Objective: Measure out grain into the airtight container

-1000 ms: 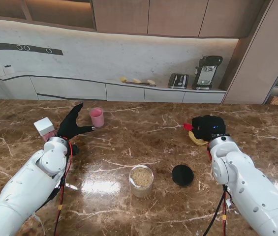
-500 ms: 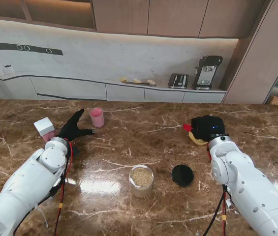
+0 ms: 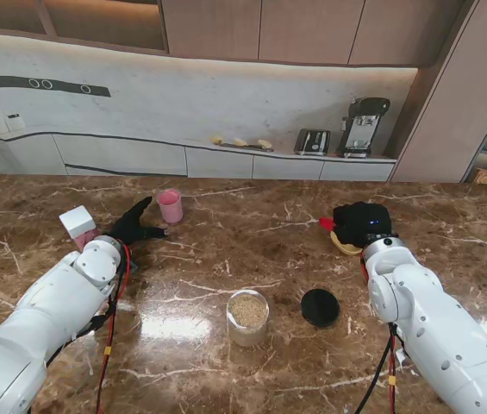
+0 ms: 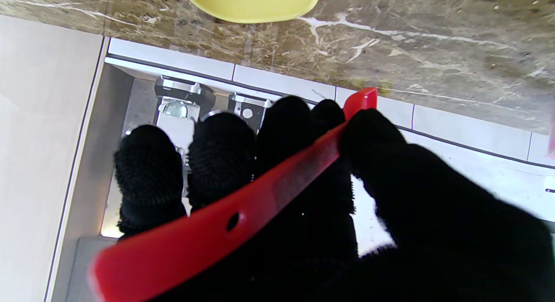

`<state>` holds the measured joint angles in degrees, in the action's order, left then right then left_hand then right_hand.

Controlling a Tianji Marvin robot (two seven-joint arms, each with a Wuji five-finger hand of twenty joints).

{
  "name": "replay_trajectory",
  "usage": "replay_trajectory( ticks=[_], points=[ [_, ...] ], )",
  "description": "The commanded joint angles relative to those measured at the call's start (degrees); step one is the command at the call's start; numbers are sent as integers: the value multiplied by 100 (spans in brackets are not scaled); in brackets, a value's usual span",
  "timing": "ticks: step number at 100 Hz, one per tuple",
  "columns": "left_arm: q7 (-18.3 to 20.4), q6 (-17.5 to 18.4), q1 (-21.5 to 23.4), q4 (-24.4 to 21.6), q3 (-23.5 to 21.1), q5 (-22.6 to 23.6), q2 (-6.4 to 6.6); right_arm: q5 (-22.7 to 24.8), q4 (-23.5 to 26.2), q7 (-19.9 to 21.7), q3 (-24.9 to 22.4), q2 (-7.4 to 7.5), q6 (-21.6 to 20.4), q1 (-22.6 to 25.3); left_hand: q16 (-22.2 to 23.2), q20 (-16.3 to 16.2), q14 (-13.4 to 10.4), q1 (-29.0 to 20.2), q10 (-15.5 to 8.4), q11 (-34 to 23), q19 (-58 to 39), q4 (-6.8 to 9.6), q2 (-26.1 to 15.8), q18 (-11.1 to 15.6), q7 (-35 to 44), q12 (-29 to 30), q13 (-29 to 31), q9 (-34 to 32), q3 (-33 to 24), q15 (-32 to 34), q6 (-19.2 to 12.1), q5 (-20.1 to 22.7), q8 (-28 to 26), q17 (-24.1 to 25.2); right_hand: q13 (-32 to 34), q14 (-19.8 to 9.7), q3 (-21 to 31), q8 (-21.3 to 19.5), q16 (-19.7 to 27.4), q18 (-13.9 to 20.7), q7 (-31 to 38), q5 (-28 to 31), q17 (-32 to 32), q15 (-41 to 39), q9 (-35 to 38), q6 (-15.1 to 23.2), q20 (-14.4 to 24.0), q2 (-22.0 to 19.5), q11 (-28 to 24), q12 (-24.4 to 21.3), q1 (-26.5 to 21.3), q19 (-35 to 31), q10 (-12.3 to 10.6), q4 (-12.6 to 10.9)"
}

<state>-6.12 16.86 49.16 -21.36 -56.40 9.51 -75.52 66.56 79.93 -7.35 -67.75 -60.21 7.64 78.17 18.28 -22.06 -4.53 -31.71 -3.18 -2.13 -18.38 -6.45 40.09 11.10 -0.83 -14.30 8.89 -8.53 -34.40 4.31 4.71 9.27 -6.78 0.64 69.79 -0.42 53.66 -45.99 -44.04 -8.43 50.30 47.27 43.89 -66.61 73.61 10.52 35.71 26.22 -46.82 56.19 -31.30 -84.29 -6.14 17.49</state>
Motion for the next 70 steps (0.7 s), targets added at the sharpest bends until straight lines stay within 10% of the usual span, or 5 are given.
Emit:
replay_trajectory(
  ticks=[1,70],
  points=[
    [38,25,-108,81,20,17,-119,-9,-30,94,2,5,5,14,8,-98,-104,110,-109,91,8,-126,202,-63,-102,-90,-217,120,-6,-140,86,-160,116,-5,132,-135,417,-177,-133,-21,297,129,-40,-100,153,438,139,-61,-165,7,-275,-62,-90,-97],
    [456,102,-523,642,139,95,-286,31,-126,60,92,17,-67,-102,35,-64,-67,151,-95,-224,198,-182,330,-85,30,-95,-193,-15,-190,-121,-139,-163,-348,-4,124,-144,433,-182,-138,-15,297,134,-57,-83,149,451,150,-43,-176,12,-269,-33,-99,-95]
  ],
)
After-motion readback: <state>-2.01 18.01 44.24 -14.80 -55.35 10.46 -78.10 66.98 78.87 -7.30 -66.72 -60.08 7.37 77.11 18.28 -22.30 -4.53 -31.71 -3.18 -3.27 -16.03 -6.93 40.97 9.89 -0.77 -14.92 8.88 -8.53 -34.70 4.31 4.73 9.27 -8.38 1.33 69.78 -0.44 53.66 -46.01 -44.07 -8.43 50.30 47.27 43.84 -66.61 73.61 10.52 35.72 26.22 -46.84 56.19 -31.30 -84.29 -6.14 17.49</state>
